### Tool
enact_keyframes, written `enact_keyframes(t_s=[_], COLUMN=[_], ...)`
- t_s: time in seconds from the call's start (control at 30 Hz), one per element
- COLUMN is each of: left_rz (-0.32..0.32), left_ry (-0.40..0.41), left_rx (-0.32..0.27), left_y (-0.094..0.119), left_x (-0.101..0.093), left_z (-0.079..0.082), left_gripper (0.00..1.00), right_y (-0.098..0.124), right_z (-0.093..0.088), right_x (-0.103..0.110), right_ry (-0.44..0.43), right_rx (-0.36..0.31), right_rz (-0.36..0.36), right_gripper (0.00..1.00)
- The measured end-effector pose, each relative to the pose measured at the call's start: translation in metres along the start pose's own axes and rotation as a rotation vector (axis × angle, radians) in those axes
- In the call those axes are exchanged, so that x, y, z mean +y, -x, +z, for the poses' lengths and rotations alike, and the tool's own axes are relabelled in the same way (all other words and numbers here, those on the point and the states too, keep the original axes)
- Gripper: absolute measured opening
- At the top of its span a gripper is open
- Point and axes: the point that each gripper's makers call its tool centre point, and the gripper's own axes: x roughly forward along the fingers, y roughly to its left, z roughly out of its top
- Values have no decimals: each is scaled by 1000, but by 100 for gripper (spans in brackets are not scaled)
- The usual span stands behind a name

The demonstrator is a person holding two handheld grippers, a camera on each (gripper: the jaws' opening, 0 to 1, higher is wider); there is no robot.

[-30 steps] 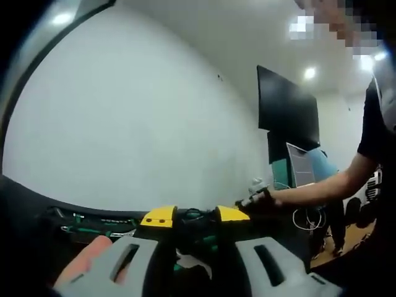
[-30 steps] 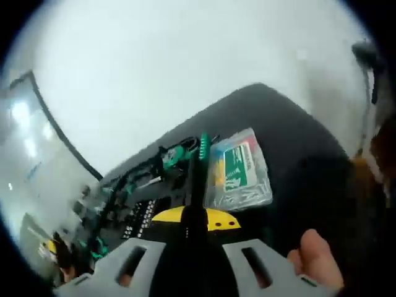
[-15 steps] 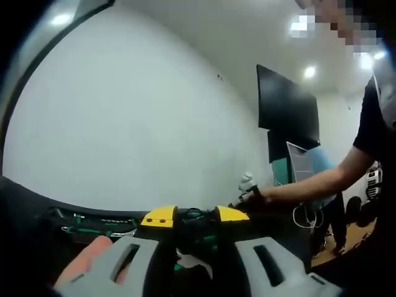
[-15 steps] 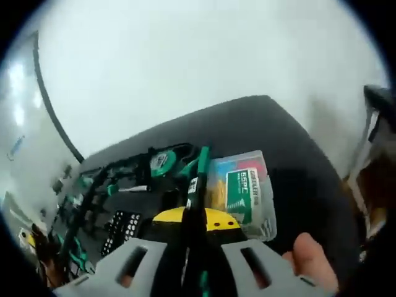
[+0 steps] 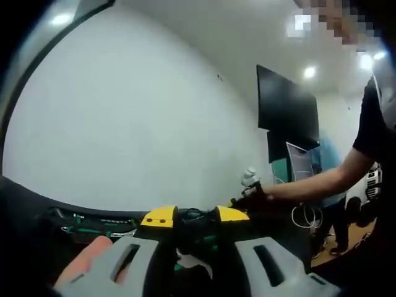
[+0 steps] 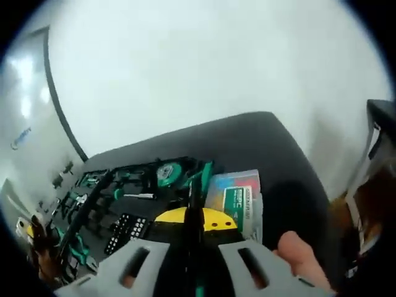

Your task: Pick up the tools and put them into their designated positions in the toolbox.

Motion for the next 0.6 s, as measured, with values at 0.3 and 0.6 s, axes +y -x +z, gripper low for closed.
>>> enact_keyframes(t_s=[0.3,0.6], left_rz=[0,1], left_ry=[-3,-3], left_rx=[2,4], left_y=[0,0], left_x=[0,0], left_z=[-1,-1], left_gripper=[25,25], right_y=[46,70], right_z=[32,5], right_x=[76,169], right_ry=[181,134], right_rx=[-85,40], right_rz=[164,462], right_gripper=[5,5])
